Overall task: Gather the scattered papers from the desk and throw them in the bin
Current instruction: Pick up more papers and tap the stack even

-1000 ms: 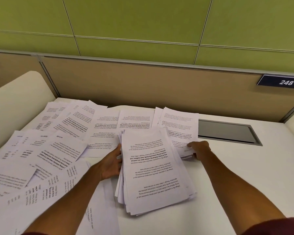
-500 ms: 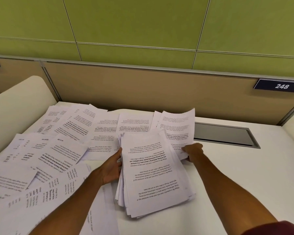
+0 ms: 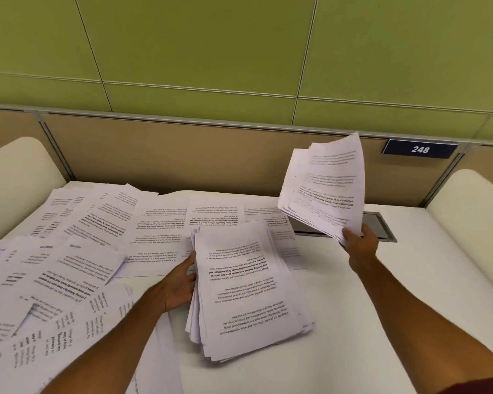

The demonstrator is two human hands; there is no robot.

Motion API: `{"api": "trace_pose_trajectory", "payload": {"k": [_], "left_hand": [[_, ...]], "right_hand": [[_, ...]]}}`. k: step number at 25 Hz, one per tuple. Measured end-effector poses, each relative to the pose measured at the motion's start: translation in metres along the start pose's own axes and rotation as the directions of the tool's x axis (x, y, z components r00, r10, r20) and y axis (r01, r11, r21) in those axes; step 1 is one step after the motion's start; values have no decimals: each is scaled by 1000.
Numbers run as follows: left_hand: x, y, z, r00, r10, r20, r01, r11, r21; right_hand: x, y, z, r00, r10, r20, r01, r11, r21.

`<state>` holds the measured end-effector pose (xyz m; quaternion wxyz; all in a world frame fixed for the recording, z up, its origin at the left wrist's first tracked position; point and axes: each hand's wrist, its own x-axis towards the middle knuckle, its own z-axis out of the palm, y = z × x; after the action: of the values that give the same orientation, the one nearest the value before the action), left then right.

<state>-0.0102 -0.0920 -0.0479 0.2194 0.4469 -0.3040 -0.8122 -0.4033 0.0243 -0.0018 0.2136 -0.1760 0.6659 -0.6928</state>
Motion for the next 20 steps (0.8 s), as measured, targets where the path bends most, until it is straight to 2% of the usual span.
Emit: {"api": "trace_pose_trajectory", "payload": {"k": [2, 5, 7, 9, 11, 13, 15, 17, 20], "left_hand": [[-3, 0, 4, 1000, -13, 20, 12, 1000, 8], [-7, -1, 14, 1000, -17, 8, 17, 1000, -2], [-9, -2, 19, 1000, -3, -13, 3, 1000, -25], [-9, -2, 20, 999, 14, -32, -15, 999, -40], [-10, -2, 19, 1000, -5, -2, 5, 998, -56], [-13, -2, 19, 999, -24, 46, 28, 996, -86], [-13, -1, 18, 999, -24, 44, 27, 997, -74], [-14, -1, 20, 999, -17, 36, 18, 1000, -22], [-14, 7, 29, 996, -32, -89, 45, 987, 152]], "right_hand": [[-3, -6, -5, 993, 52, 107, -58, 997, 47], [-28, -5, 1, 947, 92, 307, -72, 995, -74], [-46, 11, 6, 868, 149, 474, -85, 984, -155], [-66, 27, 14, 756, 284, 589, -47, 922, -384], [-75, 42, 24, 716, 413, 563, 61, 766, -640], [-73, 48, 32, 786, 389, 480, 104, 683, -723], [-64, 50, 36, 889, 263, 374, 148, 607, -781], [-54, 51, 40, 946, 201, 254, 108, 544, -832], [-42, 53, 54, 946, 294, 132, -29, 485, -874]]}}
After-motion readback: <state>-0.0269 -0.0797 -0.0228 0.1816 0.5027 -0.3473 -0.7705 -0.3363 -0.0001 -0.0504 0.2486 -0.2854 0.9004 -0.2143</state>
